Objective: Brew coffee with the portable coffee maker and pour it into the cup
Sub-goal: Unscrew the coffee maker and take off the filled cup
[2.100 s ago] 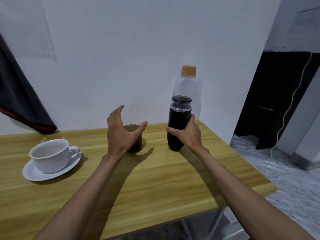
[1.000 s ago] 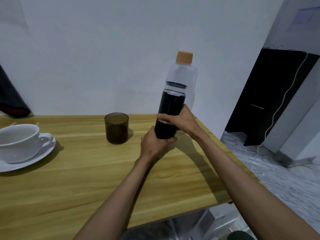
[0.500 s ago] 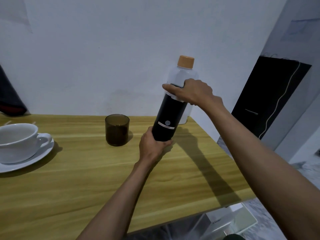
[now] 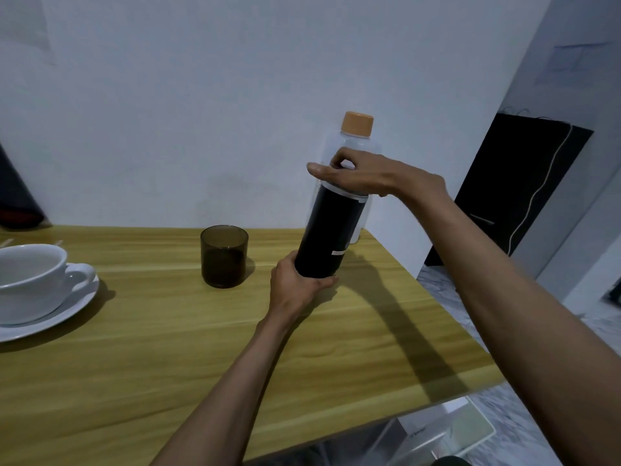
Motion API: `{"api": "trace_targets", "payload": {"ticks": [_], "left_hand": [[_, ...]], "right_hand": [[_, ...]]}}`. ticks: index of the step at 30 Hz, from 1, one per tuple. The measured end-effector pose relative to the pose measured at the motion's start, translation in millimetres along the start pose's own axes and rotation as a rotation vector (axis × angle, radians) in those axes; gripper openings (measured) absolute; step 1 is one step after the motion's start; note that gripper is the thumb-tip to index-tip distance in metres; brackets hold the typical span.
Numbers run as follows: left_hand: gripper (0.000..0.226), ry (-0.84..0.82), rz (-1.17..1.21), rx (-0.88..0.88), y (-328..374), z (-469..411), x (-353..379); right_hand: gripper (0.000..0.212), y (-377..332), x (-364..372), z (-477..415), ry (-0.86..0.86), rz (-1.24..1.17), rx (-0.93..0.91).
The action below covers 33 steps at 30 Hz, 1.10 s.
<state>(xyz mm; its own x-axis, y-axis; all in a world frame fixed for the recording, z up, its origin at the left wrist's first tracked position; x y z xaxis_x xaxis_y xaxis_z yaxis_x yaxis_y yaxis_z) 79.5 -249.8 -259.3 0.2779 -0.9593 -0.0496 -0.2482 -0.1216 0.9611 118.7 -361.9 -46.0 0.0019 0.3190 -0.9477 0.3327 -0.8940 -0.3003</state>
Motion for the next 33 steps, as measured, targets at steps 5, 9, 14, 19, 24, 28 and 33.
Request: {"api": "trace_targets", "payload": {"ticks": [5, 9, 14, 19, 24, 28, 33], "left_hand": [[0.069, -0.002, -0.023, 0.006, 0, 0, 0], [0.071, 0.002, -0.012, -0.004, -1, 0, 0], [0.071, 0.033, -0.016, 0.017, -1, 0, -2], [0.07, 0.03, -0.018, 0.013, -2, -1, 0], [0.07, 0.064, -0.045, 0.033, 0, 0, -2], [0.07, 0.068, -0.065, 0.045, 1, 1, -1], [0.073, 0.084, -0.088, 0.069, 0, 1, -2]], "right_hand": [[0.032, -2, 2, -9, 0.12, 0.153, -0.037], [0.066, -9, 4, -2, -0.012, -0.105, -0.126], [0.065, 1, 7, -6, 0.206, 0.179, 0.003], [0.039, -1, 4, -7, 0.091, -0.084, -0.123], [0.061, 1, 9, -6, 0.165, 0.006, -0.051], [0.04, 1, 7, -11, 0.231, 0.14, -0.036], [0.067, -10, 6, -5, 0.134, -0.177, -0.134]]}}
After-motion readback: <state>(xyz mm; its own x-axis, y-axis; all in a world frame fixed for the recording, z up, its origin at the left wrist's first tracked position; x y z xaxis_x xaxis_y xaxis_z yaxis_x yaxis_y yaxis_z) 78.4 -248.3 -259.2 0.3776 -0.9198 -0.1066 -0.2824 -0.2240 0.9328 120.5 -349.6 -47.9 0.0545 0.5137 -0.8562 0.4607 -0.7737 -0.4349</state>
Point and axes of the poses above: each hand's wrist, its own z-axis away from the middle knuckle, its own x-axis out of the palm, y = z × x, the point moved 4 cm from there along -z, towards the middle knuckle, and after that the axes turned 1 degree about z, right-handed, at the moved point
